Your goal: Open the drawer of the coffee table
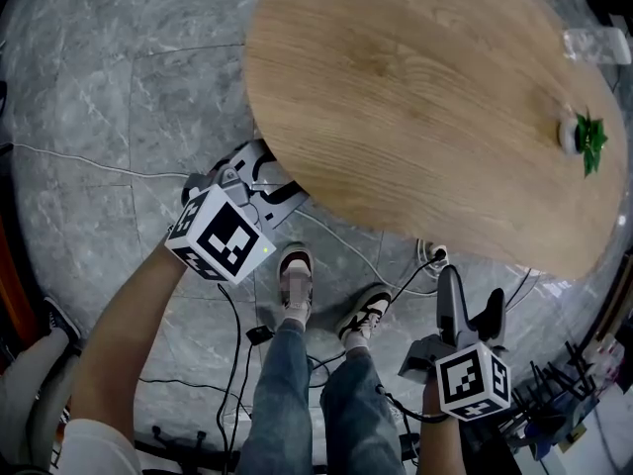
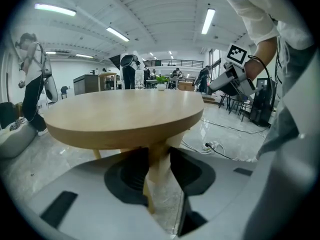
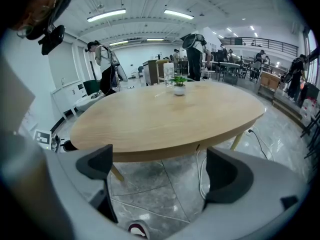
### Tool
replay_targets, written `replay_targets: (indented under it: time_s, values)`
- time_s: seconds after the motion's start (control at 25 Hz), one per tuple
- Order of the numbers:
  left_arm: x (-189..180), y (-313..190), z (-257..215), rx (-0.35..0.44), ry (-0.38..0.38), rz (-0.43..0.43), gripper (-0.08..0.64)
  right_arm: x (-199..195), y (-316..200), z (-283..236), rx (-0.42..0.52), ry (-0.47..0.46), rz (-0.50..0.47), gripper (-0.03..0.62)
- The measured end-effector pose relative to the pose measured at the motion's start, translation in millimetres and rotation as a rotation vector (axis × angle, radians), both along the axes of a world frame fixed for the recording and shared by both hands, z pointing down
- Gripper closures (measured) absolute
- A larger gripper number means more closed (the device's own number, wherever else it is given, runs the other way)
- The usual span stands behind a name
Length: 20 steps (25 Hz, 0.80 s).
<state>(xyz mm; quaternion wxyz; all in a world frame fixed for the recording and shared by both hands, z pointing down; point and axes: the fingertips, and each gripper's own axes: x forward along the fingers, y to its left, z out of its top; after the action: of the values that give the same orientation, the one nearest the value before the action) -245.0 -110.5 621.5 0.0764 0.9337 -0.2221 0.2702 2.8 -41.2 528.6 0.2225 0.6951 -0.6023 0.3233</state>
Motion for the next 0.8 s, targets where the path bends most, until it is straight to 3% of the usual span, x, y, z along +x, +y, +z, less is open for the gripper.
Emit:
replay_targets:
  time_s: [0.8]
  values:
    - [0,11,-3,-0.01,-0.028,0.121,0.459,1,15,6,-0.013,-0.009,0.011,0.005]
